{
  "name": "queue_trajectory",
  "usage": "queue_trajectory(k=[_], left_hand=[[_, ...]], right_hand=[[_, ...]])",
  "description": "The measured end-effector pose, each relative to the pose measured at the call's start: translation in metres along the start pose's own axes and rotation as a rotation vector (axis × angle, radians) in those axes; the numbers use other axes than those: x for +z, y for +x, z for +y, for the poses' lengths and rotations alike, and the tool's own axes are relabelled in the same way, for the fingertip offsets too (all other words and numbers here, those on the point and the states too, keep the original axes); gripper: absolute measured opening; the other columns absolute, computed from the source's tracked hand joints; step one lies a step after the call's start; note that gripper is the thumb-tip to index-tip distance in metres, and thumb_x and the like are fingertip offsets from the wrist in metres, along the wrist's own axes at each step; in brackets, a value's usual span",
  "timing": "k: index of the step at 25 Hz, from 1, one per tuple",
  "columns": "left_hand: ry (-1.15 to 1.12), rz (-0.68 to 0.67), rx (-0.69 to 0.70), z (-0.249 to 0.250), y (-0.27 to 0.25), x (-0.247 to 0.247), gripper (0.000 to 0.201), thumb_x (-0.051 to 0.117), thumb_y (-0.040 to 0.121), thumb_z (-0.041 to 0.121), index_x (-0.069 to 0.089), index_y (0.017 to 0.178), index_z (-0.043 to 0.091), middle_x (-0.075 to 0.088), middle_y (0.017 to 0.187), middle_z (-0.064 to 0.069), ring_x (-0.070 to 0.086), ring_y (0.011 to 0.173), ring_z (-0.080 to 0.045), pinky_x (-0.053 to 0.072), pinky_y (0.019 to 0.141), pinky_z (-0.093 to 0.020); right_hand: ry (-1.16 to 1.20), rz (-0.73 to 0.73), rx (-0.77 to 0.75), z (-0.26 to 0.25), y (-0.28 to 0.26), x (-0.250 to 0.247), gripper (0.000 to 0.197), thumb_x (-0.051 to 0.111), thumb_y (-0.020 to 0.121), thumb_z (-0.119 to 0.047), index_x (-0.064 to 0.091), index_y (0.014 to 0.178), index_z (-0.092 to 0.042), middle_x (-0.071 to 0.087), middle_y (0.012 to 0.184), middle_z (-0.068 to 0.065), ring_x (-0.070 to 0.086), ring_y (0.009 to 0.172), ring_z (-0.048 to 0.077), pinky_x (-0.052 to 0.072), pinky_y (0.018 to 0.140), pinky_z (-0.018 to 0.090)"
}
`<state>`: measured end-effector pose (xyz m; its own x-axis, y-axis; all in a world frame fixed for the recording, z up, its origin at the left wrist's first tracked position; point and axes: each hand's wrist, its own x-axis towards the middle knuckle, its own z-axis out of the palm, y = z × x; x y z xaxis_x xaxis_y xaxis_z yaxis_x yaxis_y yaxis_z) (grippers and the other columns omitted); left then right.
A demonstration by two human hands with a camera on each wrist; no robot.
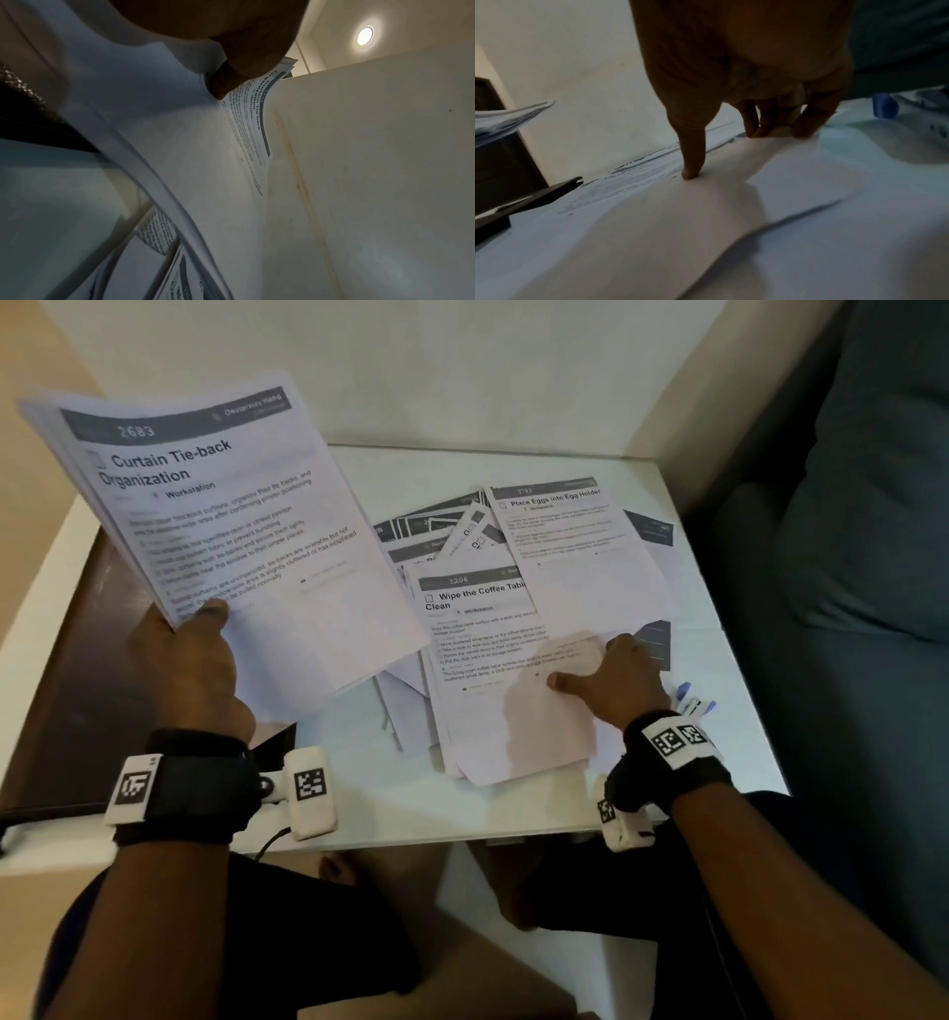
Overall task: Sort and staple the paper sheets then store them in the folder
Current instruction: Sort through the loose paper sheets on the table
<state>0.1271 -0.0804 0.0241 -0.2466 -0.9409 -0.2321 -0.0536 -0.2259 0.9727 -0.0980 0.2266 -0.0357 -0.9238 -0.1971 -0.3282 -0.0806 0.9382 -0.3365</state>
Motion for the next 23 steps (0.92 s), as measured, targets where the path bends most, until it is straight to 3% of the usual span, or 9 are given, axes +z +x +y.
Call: queue_trajectory(k=[3,5,7,9,12,14,19,21,23], left_hand=[[-0.009,0.014,0.007,0.002,0.009,-0.007,0.021,0.065,0.097,0.024,0.059,0.105,0.042,0.064,0.104,0.021,0.062,0.097,0.004,0.046,0.081,-0.018],[-0.014,0.021,0.005,0.003,0.013,-0.007,0.023,0.065,0.098,0.021,0.058,0.103,0.042,0.064,0.105,0.021,0.061,0.098,0.005,0.045,0.081,-0.015],[-0.009,0.018,0.002,0.003,0.014,-0.006,0.023,0.065,0.097,0.02,0.059,0.1,0.043,0.065,0.104,0.019,0.063,0.099,0.003,0.046,0.081,-0.017],[-0.009,0.024,0.004,0.004,0.013,-0.006,0.022,0.064,0.097,0.019,0.06,0.099,0.041,0.066,0.103,0.017,0.064,0.098,0.001,0.047,0.079,-0.016],[0.008,0.035,0.035,0.007,0.01,-0.006,0.023,0.063,0.099,0.014,0.058,0.105,0.036,0.065,0.1,0.017,0.065,0.092,0.005,0.047,0.072,-0.009],[0.004,0.053,0.027,0.009,0.008,-0.006,0.022,0.063,0.099,0.016,0.058,0.099,0.037,0.065,0.098,0.017,0.064,0.089,0.004,0.047,0.072,-0.012],[0.01,0.055,-0.011,0.01,0.004,-0.003,0.022,0.064,0.099,0.02,0.057,0.092,0.04,0.063,0.096,0.017,0.061,0.089,0.002,0.045,0.075,-0.019],[0.009,0.052,-0.01,0.009,0.004,-0.002,0.021,0.064,0.099,0.021,0.057,0.093,0.04,0.063,0.096,0.017,0.061,0.09,0.001,0.045,0.076,-0.02],[0.008,0.044,-0.014,0.009,0.005,-0.002,0.022,0.063,0.099,0.021,0.056,0.092,0.041,0.063,0.096,0.017,0.061,0.09,0.001,0.045,0.074,-0.02]], right_hand=[[0.152,0.081,-0.075,-0.001,0.003,-0.005,0.058,0.083,0.08,-0.036,0.052,0.123,-0.011,0.065,0.124,0.013,0.06,0.115,0.033,0.051,0.096,0.049],[0.231,0.084,-0.137,-0.003,0.004,-0.013,0.039,0.079,0.085,-0.024,0.061,0.116,-0.01,0.07,0.113,0.009,0.063,0.101,0.024,0.052,0.089,0.038],[0.279,0.06,-0.158,-0.004,0.001,-0.021,0.026,0.073,0.091,-0.019,0.069,0.113,-0.006,0.068,0.097,0.001,0.059,0.082,0.015,0.047,0.081,0.03],[0.261,0.064,-0.136,0.001,0.001,-0.025,0.019,0.068,0.096,-0.02,0.073,0.106,-0.005,0.057,0.082,-0.008,0.06,0.079,0.015,0.046,0.08,0.03],[0.182,0.133,-0.082,0.015,0.015,-0.025,0.023,0.064,0.095,-0.027,0.073,0.109,-0.01,0.068,0.103,0.009,0.062,0.107,0.036,0.05,0.089,0.037],[0.182,0.139,-0.013,0.019,0.026,-0.027,0.033,0.068,0.092,-0.03,0.069,0.118,-0.01,0.069,0.12,0.014,0.062,0.113,0.038,0.051,0.095,0.042],[0.361,0.087,0.142,0.021,0.057,-0.032,0.057,0.081,0.083,-0.034,0.062,0.124,0.001,0.065,0.126,0.019,0.061,0.118,0.038,0.049,0.092,0.038],[0.348,0.12,0.181,0.017,0.064,-0.034,0.068,0.08,0.084,-0.034,0.05,0.135,0.0,0.057,0.136,0.019,0.056,0.125,0.039,0.047,0.093,0.038],[0.227,0.166,0.202,0.015,0.065,-0.036,0.086,0.08,0.085,-0.033,0.031,0.149,-0.003,0.042,0.151,0.021,0.045,0.136,0.04,0.043,0.104,0.047]])
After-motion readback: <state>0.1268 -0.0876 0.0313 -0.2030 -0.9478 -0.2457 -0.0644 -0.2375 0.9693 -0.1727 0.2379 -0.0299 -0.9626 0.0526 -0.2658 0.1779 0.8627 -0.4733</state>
